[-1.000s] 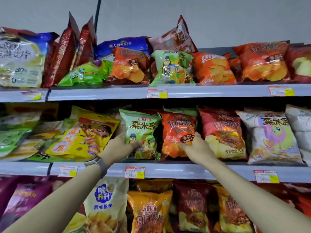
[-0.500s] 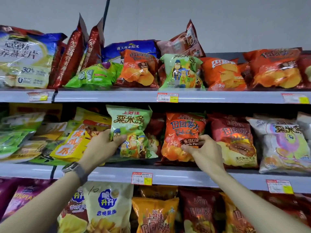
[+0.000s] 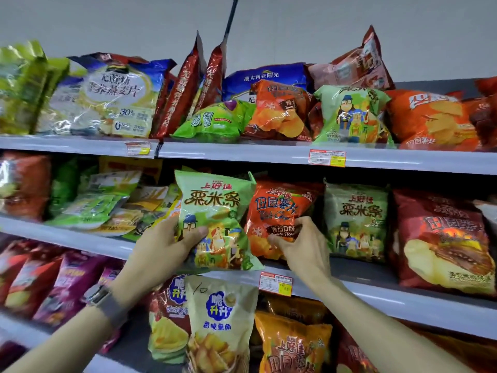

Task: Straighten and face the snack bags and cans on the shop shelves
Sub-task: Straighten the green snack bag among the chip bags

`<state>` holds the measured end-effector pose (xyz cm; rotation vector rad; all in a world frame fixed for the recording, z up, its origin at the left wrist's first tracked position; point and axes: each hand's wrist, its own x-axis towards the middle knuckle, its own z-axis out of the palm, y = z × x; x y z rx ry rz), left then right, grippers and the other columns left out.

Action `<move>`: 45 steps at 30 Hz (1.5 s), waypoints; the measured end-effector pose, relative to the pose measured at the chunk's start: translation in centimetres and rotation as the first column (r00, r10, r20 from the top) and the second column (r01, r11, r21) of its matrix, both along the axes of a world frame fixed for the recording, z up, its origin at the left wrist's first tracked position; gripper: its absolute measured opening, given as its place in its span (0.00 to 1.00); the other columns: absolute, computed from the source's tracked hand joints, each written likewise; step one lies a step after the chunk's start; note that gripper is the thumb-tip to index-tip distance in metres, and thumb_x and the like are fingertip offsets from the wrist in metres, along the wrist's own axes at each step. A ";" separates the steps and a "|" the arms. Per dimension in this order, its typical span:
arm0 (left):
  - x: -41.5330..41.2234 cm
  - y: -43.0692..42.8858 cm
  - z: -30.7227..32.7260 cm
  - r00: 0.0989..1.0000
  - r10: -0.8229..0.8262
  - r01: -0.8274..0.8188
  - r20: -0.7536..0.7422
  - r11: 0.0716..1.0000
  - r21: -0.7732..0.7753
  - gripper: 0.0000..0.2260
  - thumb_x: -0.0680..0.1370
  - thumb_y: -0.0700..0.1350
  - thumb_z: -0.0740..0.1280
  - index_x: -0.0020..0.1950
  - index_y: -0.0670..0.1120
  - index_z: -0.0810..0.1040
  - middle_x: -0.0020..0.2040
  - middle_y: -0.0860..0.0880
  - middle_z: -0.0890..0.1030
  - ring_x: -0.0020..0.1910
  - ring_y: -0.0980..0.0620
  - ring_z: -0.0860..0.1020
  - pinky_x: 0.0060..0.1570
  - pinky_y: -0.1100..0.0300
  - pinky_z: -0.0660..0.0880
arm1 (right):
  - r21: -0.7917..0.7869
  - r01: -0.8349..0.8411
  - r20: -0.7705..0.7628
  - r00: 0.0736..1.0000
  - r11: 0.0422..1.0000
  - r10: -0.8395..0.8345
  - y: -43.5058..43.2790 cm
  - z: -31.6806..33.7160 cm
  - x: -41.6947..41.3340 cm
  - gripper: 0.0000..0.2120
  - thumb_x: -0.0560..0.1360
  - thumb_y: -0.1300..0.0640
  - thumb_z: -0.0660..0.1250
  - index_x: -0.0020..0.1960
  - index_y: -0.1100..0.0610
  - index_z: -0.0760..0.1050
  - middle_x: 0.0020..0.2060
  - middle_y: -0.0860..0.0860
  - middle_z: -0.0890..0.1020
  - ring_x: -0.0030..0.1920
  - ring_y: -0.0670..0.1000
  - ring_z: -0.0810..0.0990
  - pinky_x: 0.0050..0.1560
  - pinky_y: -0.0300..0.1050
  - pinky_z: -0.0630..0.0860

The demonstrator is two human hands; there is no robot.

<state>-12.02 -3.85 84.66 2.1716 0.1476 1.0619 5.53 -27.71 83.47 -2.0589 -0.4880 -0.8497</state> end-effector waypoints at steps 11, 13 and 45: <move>-0.2 -4.9 -0.1 0.980 -0.201 0.201 0.007 0.980 0.007 0.07 0.81 0.56 0.70 0.54 0.54 0.81 0.41 0.62 0.86 0.38 0.61 0.84 0.39 0.62 0.78 | -0.043 -0.103 0.003 0.995 0.994 0.103 -2.9 -0.9 -2.1 0.20 0.82 0.37 0.62 0.68 0.46 0.69 0.62 0.45 0.78 0.61 0.51 0.78 0.54 0.51 0.77; 0.8 -6.5 0.2 0.972 -0.235 0.234 0.017 0.971 0.046 0.07 0.82 0.57 0.70 0.53 0.54 0.81 0.40 0.63 0.85 0.38 0.62 0.84 0.40 0.62 0.78 | 0.095 -0.175 -0.003 0.984 0.980 0.176 -4.6 -0.7 -2.9 0.13 0.85 0.40 0.58 0.62 0.45 0.73 0.56 0.43 0.80 0.59 0.50 0.79 0.53 0.49 0.74; 17.3 -22.7 0.8 0.878 -0.455 0.451 -0.150 0.890 -0.064 0.15 0.85 0.56 0.64 0.65 0.47 0.69 0.52 0.50 0.83 0.51 0.49 0.84 0.56 0.43 0.82 | -0.189 0.170 -0.172 0.964 0.967 -0.203 -15.6 0.0 0.0 0.25 0.86 0.48 0.60 0.79 0.58 0.63 0.64 0.56 0.80 0.66 0.59 0.77 0.64 0.55 0.74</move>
